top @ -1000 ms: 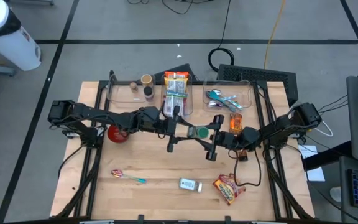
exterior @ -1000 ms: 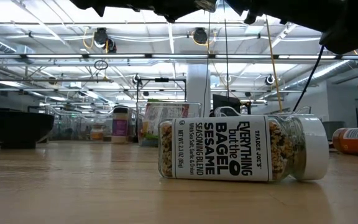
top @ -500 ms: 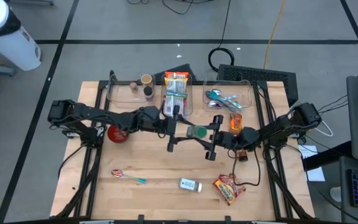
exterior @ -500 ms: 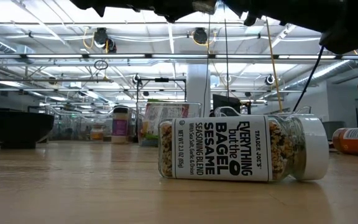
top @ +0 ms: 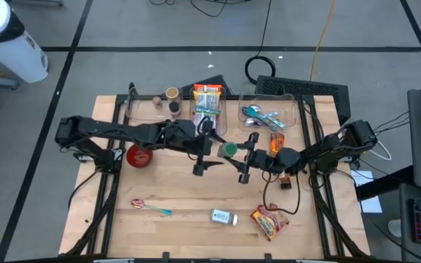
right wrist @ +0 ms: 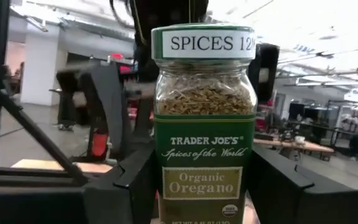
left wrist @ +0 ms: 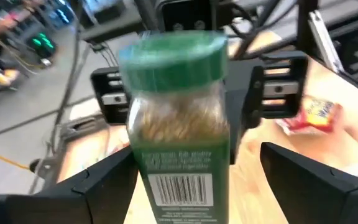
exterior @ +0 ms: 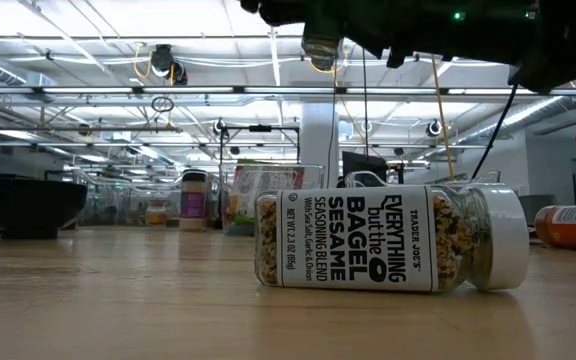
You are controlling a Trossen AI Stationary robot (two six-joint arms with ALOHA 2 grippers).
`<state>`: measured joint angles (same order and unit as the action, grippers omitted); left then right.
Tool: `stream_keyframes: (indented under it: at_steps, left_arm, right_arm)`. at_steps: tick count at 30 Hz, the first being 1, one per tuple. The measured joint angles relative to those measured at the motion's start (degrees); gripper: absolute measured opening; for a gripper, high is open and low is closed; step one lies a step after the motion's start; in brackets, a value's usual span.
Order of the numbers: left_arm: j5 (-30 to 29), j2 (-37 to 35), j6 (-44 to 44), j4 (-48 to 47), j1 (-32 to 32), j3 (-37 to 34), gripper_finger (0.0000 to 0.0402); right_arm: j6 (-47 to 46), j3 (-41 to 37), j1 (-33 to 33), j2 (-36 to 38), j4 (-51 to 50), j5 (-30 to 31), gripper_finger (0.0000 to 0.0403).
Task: Pick & Place Food Item
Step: Put the green seasoning bottle into the left transparent bin
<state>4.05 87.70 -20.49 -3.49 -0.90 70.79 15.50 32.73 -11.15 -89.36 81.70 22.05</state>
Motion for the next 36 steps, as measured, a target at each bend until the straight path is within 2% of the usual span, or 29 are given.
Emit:
stream_keyframes:
  at_steps: [7, 12, 21, 29, 32, 36]
  left_arm:
    - [0.57, 0.24, 0.57, -11.52, -0.60, 8.00, 0.0339]
    - [0.85, 0.24, 1.20, -11.12, -0.31, 8.67, 0.0339]
    - [1.05, 0.72, 1.60, -11.71, 0.65, 8.63, 0.0340]
    - [1.01, 0.68, 1.75, -12.94, 0.93, 8.63, 0.0338]
    - [0.48, 0.68, 2.53, -12.94, 0.89, 8.63, 0.0318]
    - [0.38, 0.68, 3.02, -12.76, 0.93, 8.63, 0.0268]
  right_arm:
    - [-1.01, 0.09, 0.25, 0.02, -0.87, -0.38, 0.0190]
    - [-2.82, 1.02, 1.08, 0.03, -3.28, -2.58, 0.0190]
    - [-3.65, 6.13, 1.43, 0.09, -15.28, -2.78, 0.0190]
    - [-3.92, 6.34, 1.43, 0.09, -16.54, -2.85, 0.0190]
    - [-3.92, 6.34, 1.43, 0.09, -16.42, -2.85, 0.0190]
    - [-4.04, 6.34, 1.45, 0.09, -16.42, -2.80, 0.0190]
